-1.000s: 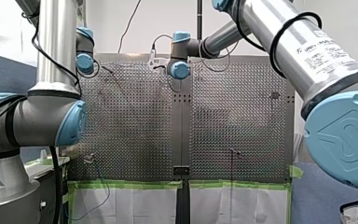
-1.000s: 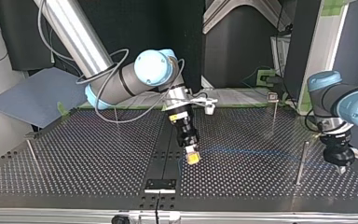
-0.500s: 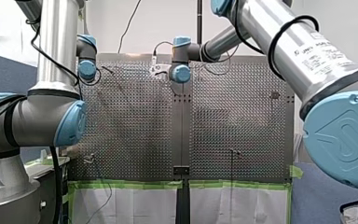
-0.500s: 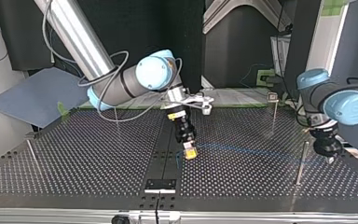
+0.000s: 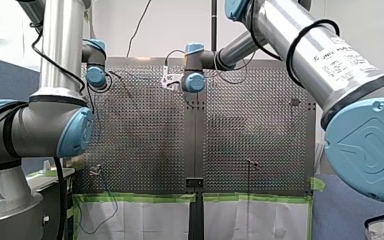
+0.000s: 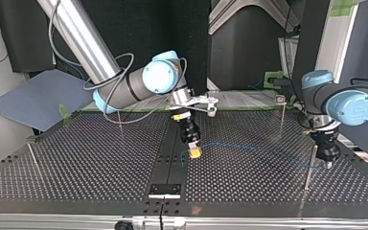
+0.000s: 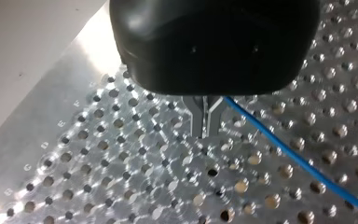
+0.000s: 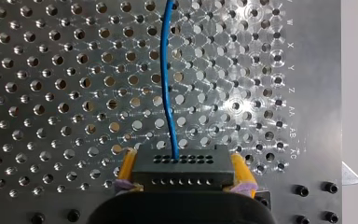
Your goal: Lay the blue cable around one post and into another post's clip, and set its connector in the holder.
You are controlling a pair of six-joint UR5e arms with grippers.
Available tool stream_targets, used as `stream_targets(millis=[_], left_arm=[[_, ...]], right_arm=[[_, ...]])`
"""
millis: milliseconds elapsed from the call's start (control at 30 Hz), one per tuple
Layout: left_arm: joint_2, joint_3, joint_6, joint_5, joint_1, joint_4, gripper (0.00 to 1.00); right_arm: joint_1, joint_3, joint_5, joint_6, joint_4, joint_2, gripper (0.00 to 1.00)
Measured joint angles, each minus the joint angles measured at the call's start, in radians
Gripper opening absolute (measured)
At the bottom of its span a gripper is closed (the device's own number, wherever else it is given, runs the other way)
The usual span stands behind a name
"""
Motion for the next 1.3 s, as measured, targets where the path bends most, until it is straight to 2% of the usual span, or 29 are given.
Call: stream_targets(millis=[33, 67, 133, 200, 233, 300, 433, 467, 567, 600, 733, 767, 967, 1000, 1200, 1300], left_arm=[[0.0, 0.0, -0.007, 0.002, -0.002, -0.002, 0.39], [0.0, -0.001, -0.017, 0.005, -0.003, -0.005, 0.44], [0.0, -0.001, -0.032, 0.008, -0.005, -0.006, 0.44], [-0.001, -0.004, -0.05, 0.011, -0.007, -0.006, 0.55], [0.0, -0.008, -0.057, 0.011, -0.007, -0.005, 0.55], [0.0, -0.02, -0.075, 0.011, -0.008, 0.004, 0.68], [0.0, -0.051, -0.107, 0.013, -0.009, 0.031, 0.71], [0.0, -0.06, -0.114, 0.014, -0.009, 0.041, 0.75], [0.0, -0.085, -0.113, 0.019, -0.009, 0.065, 0.75], [0.0, -0.092, -0.109, 0.023, -0.009, 0.072, 0.81], [0.0, -0.122, -0.085, 0.045, -0.01, 0.102, 0.81], [-0.001, -0.131, -0.076, 0.054, -0.01, 0.111, 0.83], [-0.018, -0.171, -0.059, 0.084, -0.015, 0.156, 0.83], [-0.025, -0.174, -0.059, 0.086, -0.016, 0.164, 0.86], [-0.06, -0.179, -0.059, 0.083, -0.022, 0.201, 0.86], [-0.063, -0.18, -0.059, 0.08, -0.023, 0.208, 0.86]], right_arm=[[0.0, 0.0, 0.0, 0.0, 0.001, 0.0, 0.0], [0.0, 0.0, 0.0, -0.001, 0.003, 0.0, 0.0], [0.0, 0.0, 0.002, -0.002, 0.007, 0.0, 0.0], [0.001, 0.001, 0.005, -0.005, 0.012, 0.0, 0.0], [0.001, 0.002, 0.008, -0.005, 0.014, 0.0, 0.0], [0.0, 0.006, 0.017, -0.007, 0.017, 0.001, 0.0], [-0.003, 0.024, 0.038, -0.008, 0.015, 0.001, 0.0], [-0.004, 0.031, 0.044, -0.009, 0.013, 0.001, 0.0], [-0.006, 0.051, 0.055, -0.01, 0.007, 0.0, 0.0], [-0.006, 0.055, 0.056, -0.01, 0.006, 0.0, 0.0], [-0.01, 0.068, 0.065, -0.01, -0.002, 0.0, 0.0], [-0.012, 0.075, 0.068, -0.009, -0.008, 0.0, 0.0], [-0.02, 0.118, 0.085, -0.01, -0.048, 0.0, 0.0], [-0.022, 0.125, 0.087, -0.01, -0.055, 0.0, 0.0], [-0.035, 0.175, 0.103, -0.014, -0.105, -0.001, 0.0], [-0.046, 0.201, 0.119, -0.009, -0.131, -0.001, 0.0]])
